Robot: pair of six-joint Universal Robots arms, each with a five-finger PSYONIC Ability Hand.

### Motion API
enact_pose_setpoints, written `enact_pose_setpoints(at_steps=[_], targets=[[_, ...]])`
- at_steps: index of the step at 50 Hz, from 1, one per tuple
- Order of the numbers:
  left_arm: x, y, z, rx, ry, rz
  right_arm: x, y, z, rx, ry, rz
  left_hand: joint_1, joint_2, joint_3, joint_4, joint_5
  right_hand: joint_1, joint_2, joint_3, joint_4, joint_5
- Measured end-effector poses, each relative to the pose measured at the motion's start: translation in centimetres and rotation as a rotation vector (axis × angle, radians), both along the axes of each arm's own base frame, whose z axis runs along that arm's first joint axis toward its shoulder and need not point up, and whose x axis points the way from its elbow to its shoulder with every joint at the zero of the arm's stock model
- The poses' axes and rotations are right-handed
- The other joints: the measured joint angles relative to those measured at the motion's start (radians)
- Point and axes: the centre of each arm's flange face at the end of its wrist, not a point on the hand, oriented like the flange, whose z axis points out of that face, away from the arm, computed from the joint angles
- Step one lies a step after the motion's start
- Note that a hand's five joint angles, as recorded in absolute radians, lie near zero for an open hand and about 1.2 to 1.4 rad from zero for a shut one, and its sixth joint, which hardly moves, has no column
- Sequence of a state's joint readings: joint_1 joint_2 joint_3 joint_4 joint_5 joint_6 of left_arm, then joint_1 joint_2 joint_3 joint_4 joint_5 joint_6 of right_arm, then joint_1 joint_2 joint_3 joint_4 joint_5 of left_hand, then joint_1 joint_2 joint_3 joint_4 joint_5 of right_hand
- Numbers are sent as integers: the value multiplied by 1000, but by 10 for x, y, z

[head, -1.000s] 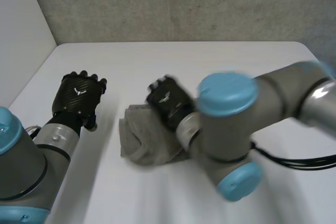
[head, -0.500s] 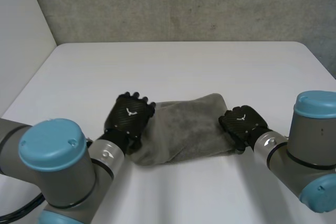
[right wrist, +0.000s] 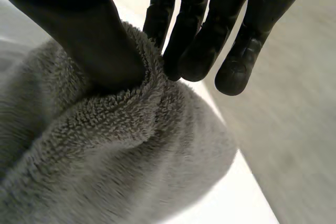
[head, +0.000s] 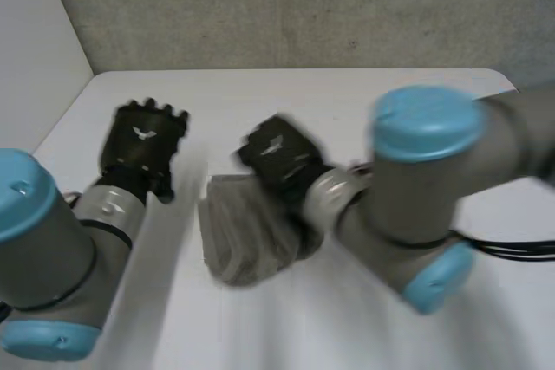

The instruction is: Fold the towel.

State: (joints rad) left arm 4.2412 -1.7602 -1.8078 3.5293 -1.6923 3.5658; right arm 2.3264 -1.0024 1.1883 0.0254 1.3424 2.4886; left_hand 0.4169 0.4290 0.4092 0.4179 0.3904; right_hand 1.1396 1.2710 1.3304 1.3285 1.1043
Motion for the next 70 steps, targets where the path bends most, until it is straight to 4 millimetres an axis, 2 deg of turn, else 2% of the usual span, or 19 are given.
enact_pose_setpoints(at_steps=[3,7,8,12,16,21,23,28,32,36,44,48,51,54,60,61,63,67,70], targets=[[12,-8,7,-12,21,63,26,30,-23,-13,104,122,-2,-3,-2,0,-3,0,4,0,4,0],[23,-14,10,-10,46,115,44,63,-64,0,254,246,-3,-3,-2,0,-3,-2,-36,-55,-53,-41],[24,-15,10,-8,49,120,45,66,-68,5,268,256,-3,-3,-2,0,-3,-50,-108,-131,-130,-109],[28,-16,9,7,65,131,46,75,-79,49,301,275,-3,-3,-2,0,-3,-637,-689,-740,-764,-720],[27,-16,8,16,73,126,42,65,-59,107,225,214,-3,-3,-2,0,-3,-897,-1012,-1024,-1065,-984],[20,-14,5,27,75,99,22,37,-15,198,39,81,-3,-3,-2,0,-5,-904,-1035,-1098,-1079,-1046],[14,-11,2,38,76,75,13,30,-3,222,-16,42,-3,-3,-2,0,-5,-904,-1036,-1098,-1079,-1046],[-7,3,-10,81,85,-14,-11,9,8,261,-98,-49,-3,-3,-2,0,-4,-904,-1035,-1098,-1079,-1046],[-17,10,-23,123,82,-54,-21,-2,3,278,-105,-92,-3,-3,-2,0,-4,-904,-1035,-1098,-1079,-1046],[-25,17,-40,173,63,-81,-25,-12,-12,303,-83,-119,-3,-3,-2,0,-4,-904,-1035,-1098,-1079,-1046],[-36,24,-78,264,-1,-110,-21,-28,-63,375,-5,-156,-3,-3,-2,0,-2,-905,-1035,-1098,-1079,-1046],[-38,23,-86,281,-12,-110,-20,-32,-77,393,13,-168,-3,-3,-2,0,-1,-910,-1035,-1098,-1079,-1046],[-38,21,-86,279,-10,-109,-20,-35,-79,398,14,-173,-3,-3,-2,0,-1,-915,-1035,-1098,-1079,-1046],[-39,19,-79,265,1,-107,-21,-38,-73,393,-3,-182,-3,-3,-2,0,0,-916,-1035,-1098,-1079,-1046],[-40,14,-48,197,46,-109,-29,-45,-25,353,-114,-205,-3,-3,-2,0,1,-917,-1036,-1098,-1079,-1046],[-41,13,-35,169,64,-110,-34,-47,-8,339,-157,-215,-3,-3,-2,0,2,-917,-1035,-1098,-1079,-1046],[-41,12,-24,143,79,-111,-38,-48,7,325,-196,-224,-3,-3,-1,0,5,-917,-1035,-1098,-1079,-1046],[-40,9,19,49,140,-110,-56,-56,53,278,-323,-281,1,-1,5,3,31,-917,-1035,-1098,-1079,-1046],[-36,6,44,2,178,-100,-71,-65,74,253,-402,-346,1,-1,5,3,34,-917,-1035,-1098,-1079,-1046]])
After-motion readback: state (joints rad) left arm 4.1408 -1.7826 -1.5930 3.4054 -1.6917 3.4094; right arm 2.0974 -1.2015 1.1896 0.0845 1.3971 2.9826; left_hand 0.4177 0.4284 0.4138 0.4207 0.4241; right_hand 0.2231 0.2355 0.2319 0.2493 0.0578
